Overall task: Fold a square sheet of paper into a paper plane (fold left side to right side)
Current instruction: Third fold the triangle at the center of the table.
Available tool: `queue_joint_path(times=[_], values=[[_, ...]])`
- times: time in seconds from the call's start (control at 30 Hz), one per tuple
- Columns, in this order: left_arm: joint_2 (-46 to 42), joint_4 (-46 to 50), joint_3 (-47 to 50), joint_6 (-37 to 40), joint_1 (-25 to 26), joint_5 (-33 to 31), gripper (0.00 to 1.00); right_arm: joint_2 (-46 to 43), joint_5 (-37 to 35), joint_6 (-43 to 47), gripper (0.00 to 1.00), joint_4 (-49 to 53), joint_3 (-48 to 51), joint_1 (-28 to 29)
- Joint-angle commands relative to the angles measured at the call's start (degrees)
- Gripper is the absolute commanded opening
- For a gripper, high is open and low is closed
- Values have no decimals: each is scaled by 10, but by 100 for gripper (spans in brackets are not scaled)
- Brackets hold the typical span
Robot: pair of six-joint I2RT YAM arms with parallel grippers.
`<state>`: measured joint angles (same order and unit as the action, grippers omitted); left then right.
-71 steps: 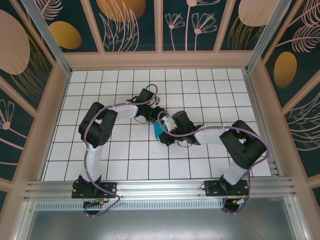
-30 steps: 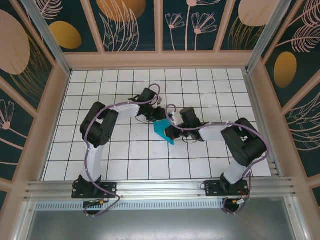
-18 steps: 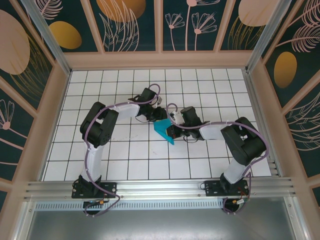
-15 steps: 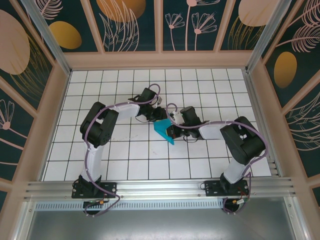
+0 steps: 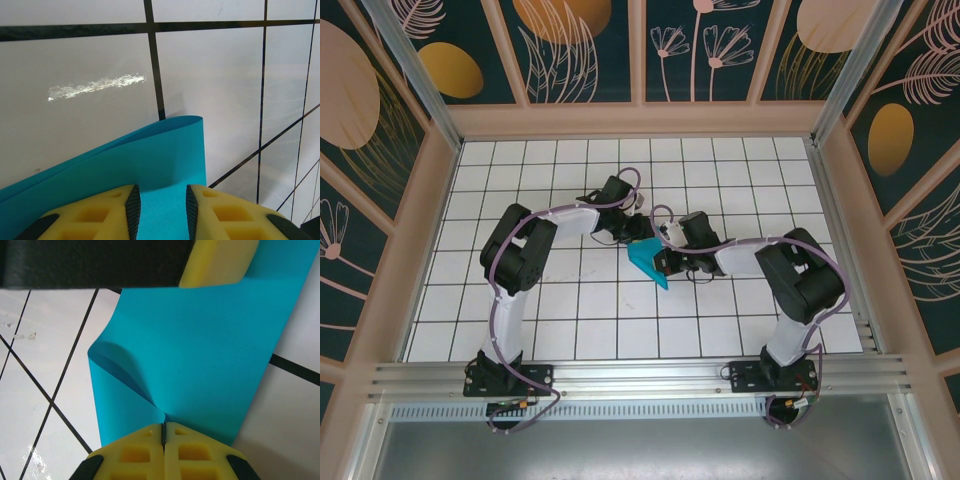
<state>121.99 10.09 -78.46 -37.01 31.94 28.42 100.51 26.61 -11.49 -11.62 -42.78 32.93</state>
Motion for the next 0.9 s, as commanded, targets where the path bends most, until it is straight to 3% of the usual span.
queue_joint_path(times=[0.0,0.87], values=[[38,26,7,14,8,-35,34,11,-6,11,0,13,-16,-5],[32,24,9,13,8,-33,35,29,-34,14,0,58,-25,-6]])
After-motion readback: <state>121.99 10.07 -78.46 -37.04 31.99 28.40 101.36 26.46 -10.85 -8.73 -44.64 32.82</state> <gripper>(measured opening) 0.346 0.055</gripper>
